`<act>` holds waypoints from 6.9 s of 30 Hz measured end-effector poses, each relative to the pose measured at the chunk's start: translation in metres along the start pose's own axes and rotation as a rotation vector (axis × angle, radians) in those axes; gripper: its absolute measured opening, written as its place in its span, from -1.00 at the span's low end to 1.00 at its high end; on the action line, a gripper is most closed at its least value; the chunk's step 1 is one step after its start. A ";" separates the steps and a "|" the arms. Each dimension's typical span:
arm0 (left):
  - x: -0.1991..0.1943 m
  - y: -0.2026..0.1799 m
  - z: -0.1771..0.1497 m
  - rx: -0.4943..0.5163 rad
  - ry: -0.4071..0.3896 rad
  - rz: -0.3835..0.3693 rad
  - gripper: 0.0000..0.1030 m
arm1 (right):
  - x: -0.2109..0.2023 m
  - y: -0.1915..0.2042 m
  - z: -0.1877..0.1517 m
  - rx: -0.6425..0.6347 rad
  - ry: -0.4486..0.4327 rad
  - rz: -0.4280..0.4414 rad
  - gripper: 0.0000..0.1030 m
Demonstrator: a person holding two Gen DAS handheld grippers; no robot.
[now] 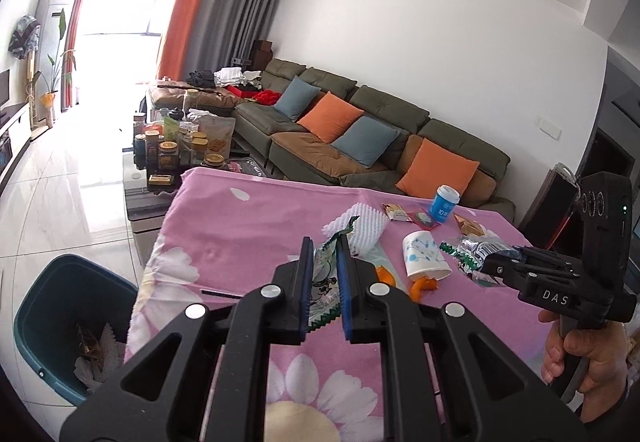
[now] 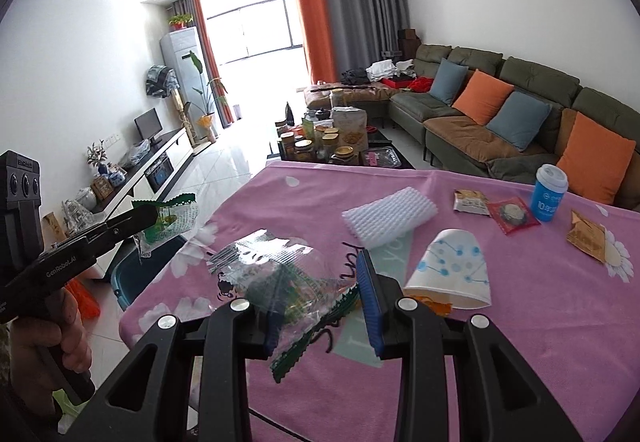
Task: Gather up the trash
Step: 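Carry both wrappers with both tools to the teal bin, then open both tools to drop the wrappers into the teal bin, then move both tools back over the table toward the foam net and paper cup, then grasp the white paper cup with the right tool while the left tool grasps the foam net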
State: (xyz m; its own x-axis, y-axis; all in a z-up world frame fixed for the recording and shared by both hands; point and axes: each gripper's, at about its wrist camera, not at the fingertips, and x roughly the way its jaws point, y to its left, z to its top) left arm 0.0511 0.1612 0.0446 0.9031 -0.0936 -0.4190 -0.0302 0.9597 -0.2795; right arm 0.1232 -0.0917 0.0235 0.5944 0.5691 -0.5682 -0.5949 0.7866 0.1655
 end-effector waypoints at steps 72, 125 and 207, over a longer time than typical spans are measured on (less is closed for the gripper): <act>0.013 0.295 -0.085 -0.295 0.222 0.505 -0.28 | 0.268 0.303 0.005 -0.624 0.535 0.291 0.01; -0.012 0.002 -0.031 0.082 -0.037 0.243 0.89 | -0.006 0.017 -0.035 -0.043 -0.069 -0.032 0.86; 0.354 -0.093 0.024 0.390 0.442 -0.008 0.89 | 0.081 -0.186 -0.008 0.431 0.080 -0.125 0.44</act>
State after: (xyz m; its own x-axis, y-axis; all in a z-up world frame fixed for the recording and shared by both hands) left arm 0.3841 0.0457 -0.0572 0.6360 -0.1225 -0.7619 0.2113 0.9772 0.0192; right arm 0.2779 -0.1939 -0.0597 0.5932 0.4566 -0.6631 -0.2316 0.8856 0.4026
